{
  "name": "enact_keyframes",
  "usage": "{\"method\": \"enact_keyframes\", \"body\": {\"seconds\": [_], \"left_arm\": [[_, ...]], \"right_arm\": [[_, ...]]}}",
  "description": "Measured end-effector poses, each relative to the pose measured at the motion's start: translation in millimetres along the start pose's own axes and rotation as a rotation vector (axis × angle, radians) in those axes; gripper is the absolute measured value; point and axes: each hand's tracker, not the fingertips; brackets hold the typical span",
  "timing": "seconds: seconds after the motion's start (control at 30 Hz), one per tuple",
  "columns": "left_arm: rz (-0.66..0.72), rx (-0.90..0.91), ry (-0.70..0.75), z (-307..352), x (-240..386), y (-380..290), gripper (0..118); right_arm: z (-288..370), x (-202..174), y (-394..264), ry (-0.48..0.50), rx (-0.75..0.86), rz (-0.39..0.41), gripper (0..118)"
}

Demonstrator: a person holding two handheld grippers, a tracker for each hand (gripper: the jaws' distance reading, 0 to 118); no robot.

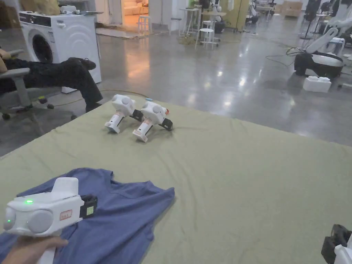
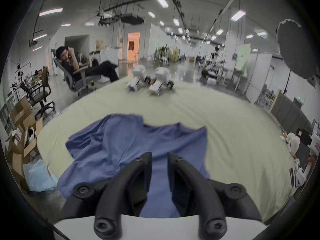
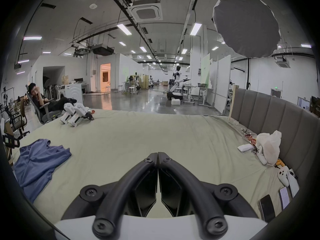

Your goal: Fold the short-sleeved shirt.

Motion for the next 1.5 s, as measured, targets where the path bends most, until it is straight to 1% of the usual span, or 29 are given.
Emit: {"method": "enact_keyframes", "body": {"seconds": [0.07, 0.13, 0.17, 0.23, 0.3, 0.37, 0.47, 0.53, 0.6, 0.67, 0.7, 0.73, 0.8, 0.83, 0.9, 0.97, 1.13, 1.3, 1.4, 1.5], "left_arm": [[-0.007, -0.052, 0.018, -15, -10, -5, 72], [-0.009, -0.112, 0.047, -31, -16, -11, 107], [-0.02, -0.142, 0.064, -38, -16, -13, 110], [-0.039, -0.171, 0.077, -53, -19, -19, 109], [-0.041, -0.223, 0.099, -67, -23, -23, 106], [-0.019, -0.279, 0.109, -84, -27, -26, 98], [0.001, -0.316, 0.136, -96, -31, -32, 81], [0.005, -0.345, 0.163, -101, -32, -36, 79], [-0.002, -0.323, 0.154, -95, -26, -34, 78], [-0.029, -0.327, 0.151, -94, -24, -32, 69], [-0.054, -0.325, 0.138, -92, -19, -31, 58], [-0.093, -0.317, 0.143, -91, -13, -30, 38], [-0.159, -0.31, 0.181, -93, -12, -33, 3], [-0.15, -0.311, 0.177, -93, -11, -35, 0], [-0.123, -0.288, 0.166, -89, -16, -38, 0], [-0.051, -0.255, 0.155, -89, -25, -39, 0], [-0.078, -0.111, 0.13, -63, -27, -33, 0], [0.002, 0.044, 0.041, -28, -34, -7, 0], [-0.089, 0.085, 0.035, -12, -20, 10, 0], [-0.123, 0.134, -0.006, 0, -6, 27, 0]], "right_arm": [[-2, -3, -4, 0.006, -0.017, 0.008, 0], [-3, -6, -6, 0.006, -0.032, 0.013, 0], [-3, -7, -8, 0.007, -0.038, 0.014, 0], [-3, -8, -12, 0.007, -0.051, 0.019, 0], [-4, -10, -15, 0.004, -0.064, 0.031, 0], [-5, -9, -19, 0.002, -0.074, 0.04, 0], [-5, -12, -24, -0.002, -0.09, 0.053, 0], [-4, -14, -26, -0.003, -0.1, 0.062, 0], [-5, -16, -29, -0.001, -0.109, 0.07, 0], [-4, -20, -30, 0.0, -0.114, 0.074, 0], [-5, -21, -31, 0.001, -0.116, 0.075, 0], [-5, -23, -32, 0.003, -0.12, 0.075, 0], [-7, -26, -34, 0.009, -0.124, 0.072, 0], [-7, -28, -35, 0.012, -0.127, 0.072, 0], [-8, -29, -36, 0.017, -0.131, 0.071, 0], [-6, -31, -35, 0.018, -0.131, 0.065, 0], [1, -32, -30, 0.024, -0.099, 0.05, 0], [4, -29, -23, 0.017, -0.05, 0.044, 0], [7, -27, -18, 0.015, -0.031, 0.037, 0], [9, -24, -14, 0.013, -0.022, 0.025, 0]]}}
